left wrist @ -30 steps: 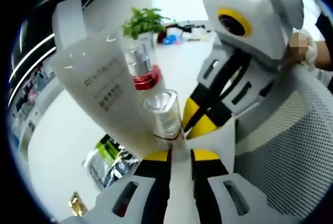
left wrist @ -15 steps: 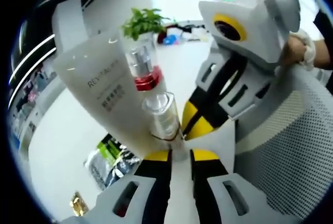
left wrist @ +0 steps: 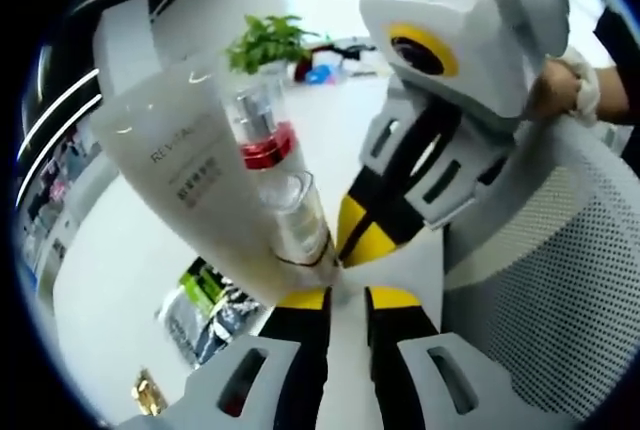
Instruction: Arrange the skincare products in the storage area until every visible bottle or jar stands upright without overlapping.
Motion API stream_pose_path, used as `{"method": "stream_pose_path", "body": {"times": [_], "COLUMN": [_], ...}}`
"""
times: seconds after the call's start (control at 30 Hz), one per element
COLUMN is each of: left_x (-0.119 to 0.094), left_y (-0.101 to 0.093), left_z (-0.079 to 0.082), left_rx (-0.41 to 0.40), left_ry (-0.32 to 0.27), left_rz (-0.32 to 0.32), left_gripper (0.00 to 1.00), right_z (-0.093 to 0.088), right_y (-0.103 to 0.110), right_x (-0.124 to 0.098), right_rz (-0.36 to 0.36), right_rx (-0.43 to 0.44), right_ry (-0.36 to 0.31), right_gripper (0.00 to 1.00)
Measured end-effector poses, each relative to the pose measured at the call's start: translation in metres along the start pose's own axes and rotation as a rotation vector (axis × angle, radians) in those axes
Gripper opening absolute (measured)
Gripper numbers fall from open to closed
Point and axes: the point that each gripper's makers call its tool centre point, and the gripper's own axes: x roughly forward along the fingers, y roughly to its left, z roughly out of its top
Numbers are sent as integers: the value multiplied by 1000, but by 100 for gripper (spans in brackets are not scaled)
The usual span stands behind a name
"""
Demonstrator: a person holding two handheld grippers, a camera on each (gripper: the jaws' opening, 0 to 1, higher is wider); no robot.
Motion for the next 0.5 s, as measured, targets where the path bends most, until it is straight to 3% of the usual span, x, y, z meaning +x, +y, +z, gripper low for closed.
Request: {"method": "stream_pose_path", "body": {"times": [0.37,0.5], "left_x": [-5,-5], "left_y": [6,10], "left_z": [-7,-12], "left_rx": [-1,-38], "left_ry": [23,27], "left_rz": [17,13], "left_gripper": [10,10], "right_z": [0,1], "right_y": [-5,-5], "right_x": [-2,-1], "right_rz": [-19,-13], "right_rx": [26,31], "right_ry": [-7,-10], "right_gripper": [4,4]}}
